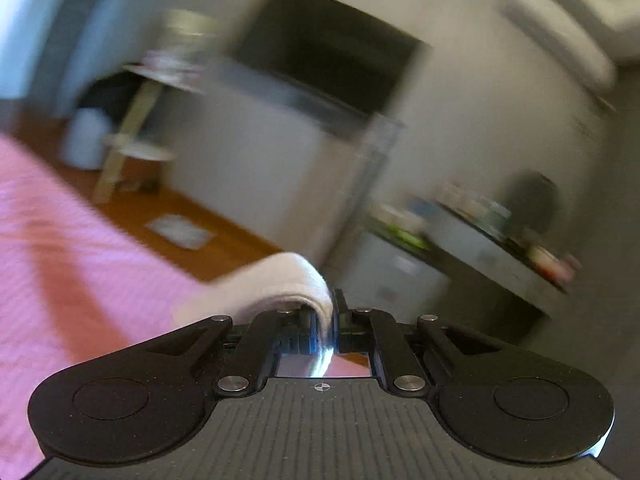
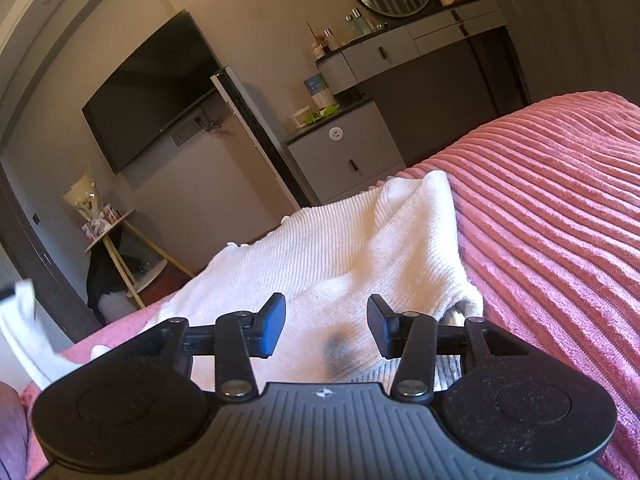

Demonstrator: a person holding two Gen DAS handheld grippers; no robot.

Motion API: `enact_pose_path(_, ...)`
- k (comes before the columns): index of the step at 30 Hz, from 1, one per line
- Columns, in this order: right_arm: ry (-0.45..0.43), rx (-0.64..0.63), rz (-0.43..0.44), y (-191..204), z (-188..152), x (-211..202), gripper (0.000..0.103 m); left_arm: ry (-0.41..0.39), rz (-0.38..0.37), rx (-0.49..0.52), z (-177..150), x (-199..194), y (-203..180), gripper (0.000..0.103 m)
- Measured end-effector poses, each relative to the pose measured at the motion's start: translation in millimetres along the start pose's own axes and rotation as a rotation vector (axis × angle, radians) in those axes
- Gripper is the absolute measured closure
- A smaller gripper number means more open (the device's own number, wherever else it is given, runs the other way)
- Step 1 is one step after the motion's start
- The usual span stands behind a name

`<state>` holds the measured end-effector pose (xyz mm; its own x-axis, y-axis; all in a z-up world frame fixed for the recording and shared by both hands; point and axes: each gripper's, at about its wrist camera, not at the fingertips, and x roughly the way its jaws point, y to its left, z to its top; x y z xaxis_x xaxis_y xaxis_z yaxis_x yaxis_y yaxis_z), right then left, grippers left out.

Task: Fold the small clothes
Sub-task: 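Open the left gripper and withdraw it from the folded side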

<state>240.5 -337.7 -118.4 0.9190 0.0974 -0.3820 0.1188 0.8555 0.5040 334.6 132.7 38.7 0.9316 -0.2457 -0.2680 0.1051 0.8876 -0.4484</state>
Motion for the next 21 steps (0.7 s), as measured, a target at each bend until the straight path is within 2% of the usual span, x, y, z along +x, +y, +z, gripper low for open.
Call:
enact_pose_path(2, 0.001, 0.010, 0.007, -0.5, 0.6, -2.2, 0.057, 0.069, -0.094, 0.002, -25.4, 13.3, -34.4, 0.094)
enact_pose_path(4, 0.004, 0.017, 0.019, -1.3, 1.7, -3.9, 0.057, 0.142, -0.110, 0.014, -59.3, 32.1, -60.2, 0.094)
enact_pose_path(7, 0.006, 0.022, 0.030, -2.7, 1.3, -4.5, 0.057, 0.273, -0.079, 0.044, -113.0, 58.5, -86.1, 0.094)
enact_pose_path(9, 0.016, 0.036, 0.027, -5.2, 0.5, -2.2, 0.057, 0.376, -0.028, 0.154, -147.1, 73.9, -103.5, 0.092)
enact_pose_path(10, 0.023, 0.048, 0.030, -7.4, 0.1, -0.4, 0.057, 0.419, 0.003, 0.239, -163.2, 79.2, -114.2, 0.092)
enact_pose_path(11, 0.030, 0.058, 0.030, -8.7, -0.3, 0.9, 0.057, 0.443, 0.022, 0.305, -175.0, 81.6, -121.3, 0.089)
enact_pose_path(14, 0.040, 0.078, 0.029, -12.2, -1.3, 3.5, 0.057, 0.417, 0.010, 0.418, -187.5, 75.8, -131.8, 0.064)
enact_pose_path(15, 0.039, 0.081, 0.026, -12.8, -1.3, 4.0, 0.057, 0.412, -0.007, 0.412, -185.9, 74.7, -131.2, 0.058)
enact_pose_path(17, 0.040, 0.086, 0.026, -13.8, -1.6, 4.5, 0.057, 0.402, -0.044, 0.338, -175.6, 76.2, -122.9, 0.052)
enact_pose_path(21, 0.037, 0.088, 0.022, -14.3, -0.8, 3.8, 0.057, 0.397, -0.066, 0.121, -156.6, 90.1, -98.9, 0.052)
